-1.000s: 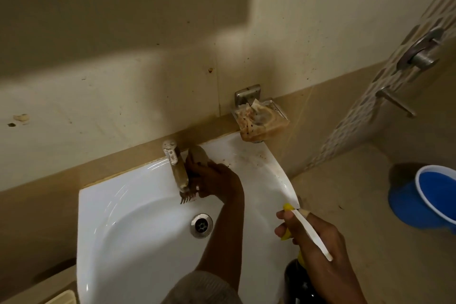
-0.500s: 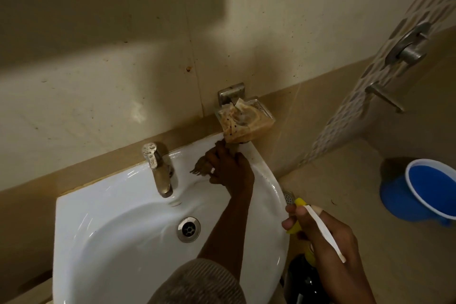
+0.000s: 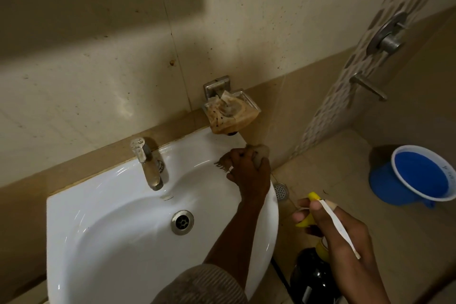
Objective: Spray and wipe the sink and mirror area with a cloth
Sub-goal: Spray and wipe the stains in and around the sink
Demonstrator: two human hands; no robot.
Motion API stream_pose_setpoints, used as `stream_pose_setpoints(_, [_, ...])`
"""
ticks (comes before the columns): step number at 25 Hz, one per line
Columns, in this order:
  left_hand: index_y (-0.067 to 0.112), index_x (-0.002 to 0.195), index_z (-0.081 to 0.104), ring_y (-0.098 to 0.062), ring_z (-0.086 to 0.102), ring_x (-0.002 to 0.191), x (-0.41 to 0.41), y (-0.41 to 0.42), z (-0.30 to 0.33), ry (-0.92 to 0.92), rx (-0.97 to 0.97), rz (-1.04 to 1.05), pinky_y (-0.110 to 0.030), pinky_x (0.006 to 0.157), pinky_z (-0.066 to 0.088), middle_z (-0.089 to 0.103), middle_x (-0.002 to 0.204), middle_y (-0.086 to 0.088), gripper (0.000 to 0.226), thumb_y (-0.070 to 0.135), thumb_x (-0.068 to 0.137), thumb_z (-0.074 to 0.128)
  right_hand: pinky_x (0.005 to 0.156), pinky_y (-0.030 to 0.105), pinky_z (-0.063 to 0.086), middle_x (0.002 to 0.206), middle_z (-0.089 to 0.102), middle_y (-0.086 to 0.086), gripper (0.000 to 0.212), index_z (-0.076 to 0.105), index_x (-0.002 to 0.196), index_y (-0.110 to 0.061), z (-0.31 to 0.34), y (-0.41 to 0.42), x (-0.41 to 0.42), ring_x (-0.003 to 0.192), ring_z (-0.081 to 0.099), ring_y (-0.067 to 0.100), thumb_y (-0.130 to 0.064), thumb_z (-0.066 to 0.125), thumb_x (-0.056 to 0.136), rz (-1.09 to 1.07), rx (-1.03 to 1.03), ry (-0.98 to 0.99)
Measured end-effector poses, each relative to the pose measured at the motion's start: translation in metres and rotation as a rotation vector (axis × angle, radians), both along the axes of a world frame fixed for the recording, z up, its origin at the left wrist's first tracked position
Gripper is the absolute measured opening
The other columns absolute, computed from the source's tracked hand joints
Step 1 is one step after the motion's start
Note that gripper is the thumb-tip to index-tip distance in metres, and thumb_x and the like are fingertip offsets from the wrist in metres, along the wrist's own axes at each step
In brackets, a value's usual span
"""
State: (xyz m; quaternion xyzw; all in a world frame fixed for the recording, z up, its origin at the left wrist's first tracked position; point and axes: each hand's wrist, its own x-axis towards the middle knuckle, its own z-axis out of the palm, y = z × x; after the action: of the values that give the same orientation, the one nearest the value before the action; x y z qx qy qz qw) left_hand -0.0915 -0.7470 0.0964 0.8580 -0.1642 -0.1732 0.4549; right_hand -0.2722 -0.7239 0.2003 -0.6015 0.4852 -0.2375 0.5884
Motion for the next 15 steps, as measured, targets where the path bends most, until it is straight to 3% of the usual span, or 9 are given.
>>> stream_pose_setpoints(2, [0.016,0.102,0.066,-0.024,0.048,0.111,-0.016,0.002,0.005,0.016,0.043,-0.109,-0.045,0.099,0.035,0.046,0.116,-0.002,0.043,0.039,0.069,0.050,0.089,0.040,0.057,0.085,0.083,-0.005,0.072,0.083,0.093,-0.027,0.001,0.002,-0.003,0.083,0.076,0.006,-0.090,0.062,0.066,-0.008,-0.016,-0.019])
stream_pose_setpoints(4, [0.017,0.097,0.067,-0.023,0.045,0.115,-0.029,0.005,0.007,-0.007,0.115,-0.218,-0.043,0.097,0.035,0.049,0.116,0.000,0.040,0.039,0.068,0.051,0.090,0.044,0.058,0.087,0.083,-0.002,0.082,0.084,0.091,-0.030,0.003,0.004,-0.008,0.085,0.077,0.009,-0.099,0.058,0.054,-0.019,-0.036,-0.038])
stream_pose_setpoints(7, [0.020,0.099,0.069,-0.023,0.043,0.123,-0.044,0.019,0.016,-0.018,0.125,-0.346,-0.043,0.101,0.033,0.054,0.120,0.001,0.037,0.042,0.072,0.057,0.090,0.047,0.059,0.088,0.083,0.001,0.083,0.084,0.093,-0.031,0.010,0.006,-0.017,0.085,0.077,0.011,-0.099,0.059,0.053,-0.037,-0.054,-0.060])
stream_pose_setpoints(10, [0.012,0.104,0.069,-0.023,0.049,0.120,-0.055,0.035,0.033,0.111,0.160,-0.508,-0.038,0.104,0.034,0.060,0.121,-0.004,0.052,0.047,0.071,0.050,0.075,0.035,0.063,0.088,0.083,0.003,0.076,0.084,0.091,-0.040,0.019,0.009,-0.022,0.083,0.077,0.013,-0.099,0.062,0.049,-0.074,-0.031,-0.106])
stream_pose_setpoints(12, [0.009,0.113,0.068,-0.018,0.057,0.110,-0.058,0.053,0.038,0.338,0.105,-0.571,-0.032,0.100,0.041,0.062,0.118,-0.004,0.062,0.047,0.068,0.049,0.067,0.027,0.065,0.088,0.083,0.004,0.074,0.084,0.091,-0.041,0.026,0.012,-0.024,0.083,0.078,0.014,-0.097,0.068,0.046,-0.103,0.011,-0.154])
stream_pose_setpoints(15, [0.002,0.107,0.065,-0.014,0.062,0.072,-0.040,0.088,0.035,0.914,-0.277,-0.389,-0.028,0.073,0.052,0.065,0.088,-0.007,0.028,0.014,0.086,0.051,0.063,0.026,0.064,0.092,0.083,0.008,0.080,0.085,0.094,-0.032,0.033,0.016,-0.026,0.083,0.078,0.019,-0.093,0.075,0.043,-0.137,0.074,-0.202])
